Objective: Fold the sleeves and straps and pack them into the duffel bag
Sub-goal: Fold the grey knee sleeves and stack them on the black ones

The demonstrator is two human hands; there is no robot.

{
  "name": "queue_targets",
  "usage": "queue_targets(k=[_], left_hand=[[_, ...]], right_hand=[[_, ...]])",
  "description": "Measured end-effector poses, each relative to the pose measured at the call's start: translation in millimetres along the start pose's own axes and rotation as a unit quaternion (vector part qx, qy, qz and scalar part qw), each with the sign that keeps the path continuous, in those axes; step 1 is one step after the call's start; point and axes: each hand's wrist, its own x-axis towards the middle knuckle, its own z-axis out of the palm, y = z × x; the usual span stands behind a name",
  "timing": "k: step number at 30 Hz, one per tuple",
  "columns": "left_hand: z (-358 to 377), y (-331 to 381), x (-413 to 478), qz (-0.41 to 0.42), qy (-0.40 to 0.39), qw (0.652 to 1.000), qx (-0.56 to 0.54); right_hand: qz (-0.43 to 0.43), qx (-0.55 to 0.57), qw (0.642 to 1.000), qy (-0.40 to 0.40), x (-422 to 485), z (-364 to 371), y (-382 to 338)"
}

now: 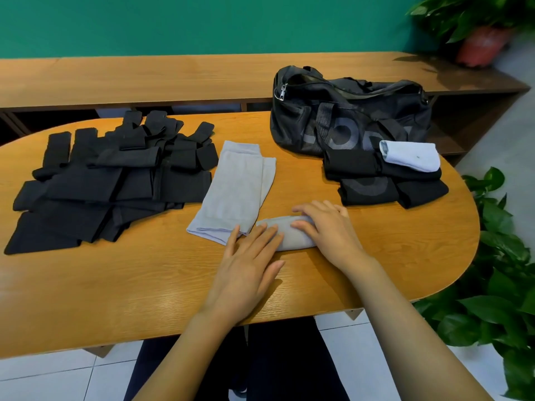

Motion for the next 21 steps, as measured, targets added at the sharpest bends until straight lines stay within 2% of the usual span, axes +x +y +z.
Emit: queue_targets(k=[3, 5, 10, 13, 18, 21], left_hand=[[2.5, -1.3, 5.2, -0.021, -0.055, 0.998, 0.007], [2.5, -2.9, 9.0, -0.032, -0.052, 0.998, -0.013], [2.7, -2.1, 17.6, -0.056, -0.02, 0.997, -0.055], [6.5, -6.3, 21.8, -0.058, -0.009, 0.996, -0.066], [4.4, -8.5, 34.7, -0.074, -0.002, 0.996, -0.056], [3.5, -8.5, 44.2, -0.086, 0.01, 0.995, -0.056]], right_hand=[[0.011, -0.035, 0.998, 0.049, -2.3, 2.3, -5.4], [-0.005, -0.055, 0.996, 0.064, -9.3, 3.6, -12.5], [-0.017, -0.053, 0.996, -0.063, -30.8, 22.9, -6.3], [-0.011, -0.031, 0.997, -0.073, -31.5, 25.8, 1.3], [-0.015, -0.01, 0.999, -0.037, -31.7, 13.2, -8.0], [-0.062, -0.038, 0.997, 0.013, -36.9, 9.8, -12.2]])
